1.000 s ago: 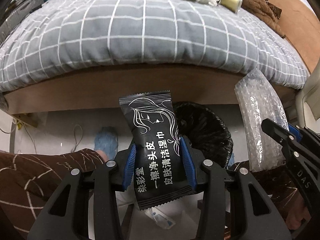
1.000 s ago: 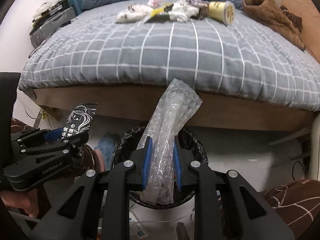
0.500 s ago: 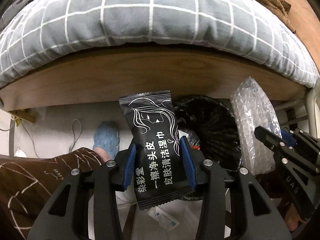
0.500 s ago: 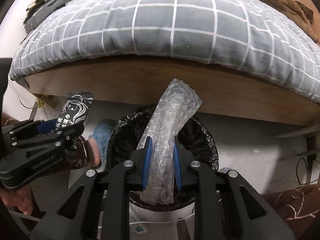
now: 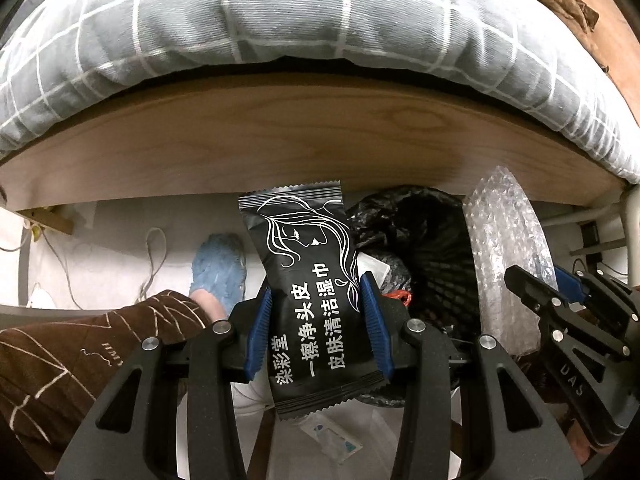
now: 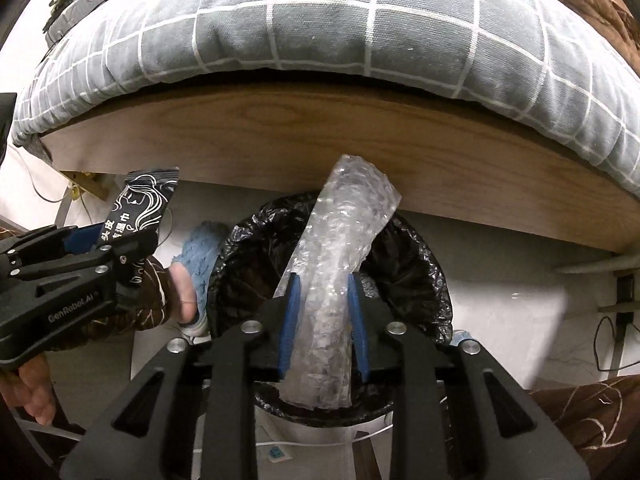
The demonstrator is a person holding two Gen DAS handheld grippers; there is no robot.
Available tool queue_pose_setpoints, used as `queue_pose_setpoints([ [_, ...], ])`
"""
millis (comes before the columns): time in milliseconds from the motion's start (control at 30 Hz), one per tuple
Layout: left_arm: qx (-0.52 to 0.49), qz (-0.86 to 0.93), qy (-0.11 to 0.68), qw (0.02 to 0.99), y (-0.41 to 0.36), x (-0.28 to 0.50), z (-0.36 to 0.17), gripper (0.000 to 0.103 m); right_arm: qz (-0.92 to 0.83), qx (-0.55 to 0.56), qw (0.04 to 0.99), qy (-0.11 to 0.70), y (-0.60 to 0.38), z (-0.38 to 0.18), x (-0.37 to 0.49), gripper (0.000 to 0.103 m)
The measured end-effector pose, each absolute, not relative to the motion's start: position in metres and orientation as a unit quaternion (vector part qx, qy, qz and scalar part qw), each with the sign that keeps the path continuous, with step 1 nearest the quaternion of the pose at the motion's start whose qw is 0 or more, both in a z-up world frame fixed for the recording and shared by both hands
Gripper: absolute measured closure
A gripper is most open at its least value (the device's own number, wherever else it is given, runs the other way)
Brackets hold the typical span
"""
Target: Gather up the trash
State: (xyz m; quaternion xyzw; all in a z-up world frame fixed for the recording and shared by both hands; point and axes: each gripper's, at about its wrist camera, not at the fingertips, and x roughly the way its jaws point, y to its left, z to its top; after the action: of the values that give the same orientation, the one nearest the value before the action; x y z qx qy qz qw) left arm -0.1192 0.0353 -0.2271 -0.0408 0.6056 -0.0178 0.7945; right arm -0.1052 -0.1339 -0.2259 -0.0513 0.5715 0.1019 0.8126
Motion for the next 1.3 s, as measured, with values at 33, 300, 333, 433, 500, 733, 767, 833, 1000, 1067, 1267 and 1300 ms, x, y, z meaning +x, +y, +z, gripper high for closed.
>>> queue_pose_setpoints([
  [33,-0.041,-0.016,0.606,0.794,0.034,-0.119,-0.227,0.061,0.1,-0.053,0.813,0.571,-0.134,-0.226,-0.106,0.071],
  [300,-0.035,-0.025,0.603,0.797,0.019,-0.116,-0.219,0.061,0.07,-0.048,0.829,0.553,-0.156,-0.214,-0.108,0.042],
  [333,-0.033,-0.027,0.601,0.798,0.018,-0.117,-0.219,0.061,0.066,-0.047,0.831,0.55,-0.161,-0.212,-0.108,0.04],
  [433,-0.028,-0.034,0.598,0.8,0.009,-0.117,-0.217,0.061,0.05,-0.045,0.839,0.541,-0.176,-0.206,-0.111,0.028],
  [500,-0.025,-0.04,0.597,0.801,0.003,-0.117,-0.215,0.061,0.041,-0.043,0.842,0.536,-0.185,-0.203,-0.113,0.021],
  [733,-0.017,-0.059,0.594,0.802,-0.024,-0.113,-0.209,0.061,0.005,-0.033,0.851,0.525,-0.216,-0.194,-0.118,0.01],
  [767,-0.015,-0.062,0.594,0.802,-0.028,-0.113,-0.209,0.061,-0.003,-0.031,0.851,0.524,-0.222,-0.193,-0.118,0.009],
  [833,-0.013,-0.069,0.594,0.801,-0.036,-0.113,-0.207,0.061,-0.014,-0.027,0.851,0.524,-0.23,-0.193,-0.12,0.009],
  [1000,-0.003,-0.084,0.594,0.8,-0.056,-0.113,-0.207,0.061,-0.036,-0.02,0.852,0.522,-0.251,-0.194,-0.123,0.008],
  [1067,-0.001,-0.091,0.594,0.799,-0.064,-0.112,-0.207,0.061,-0.047,-0.017,0.851,0.523,-0.26,-0.195,-0.124,0.008],
  [1267,0.009,-0.111,0.598,0.794,-0.085,-0.114,-0.207,0.061,-0.065,-0.005,0.847,0.528,-0.281,-0.201,-0.131,0.008],
  [1300,0.01,-0.114,0.598,0.793,-0.088,-0.114,-0.207,0.061,-0.067,-0.004,0.846,0.529,-0.283,-0.201,-0.133,0.008],
])
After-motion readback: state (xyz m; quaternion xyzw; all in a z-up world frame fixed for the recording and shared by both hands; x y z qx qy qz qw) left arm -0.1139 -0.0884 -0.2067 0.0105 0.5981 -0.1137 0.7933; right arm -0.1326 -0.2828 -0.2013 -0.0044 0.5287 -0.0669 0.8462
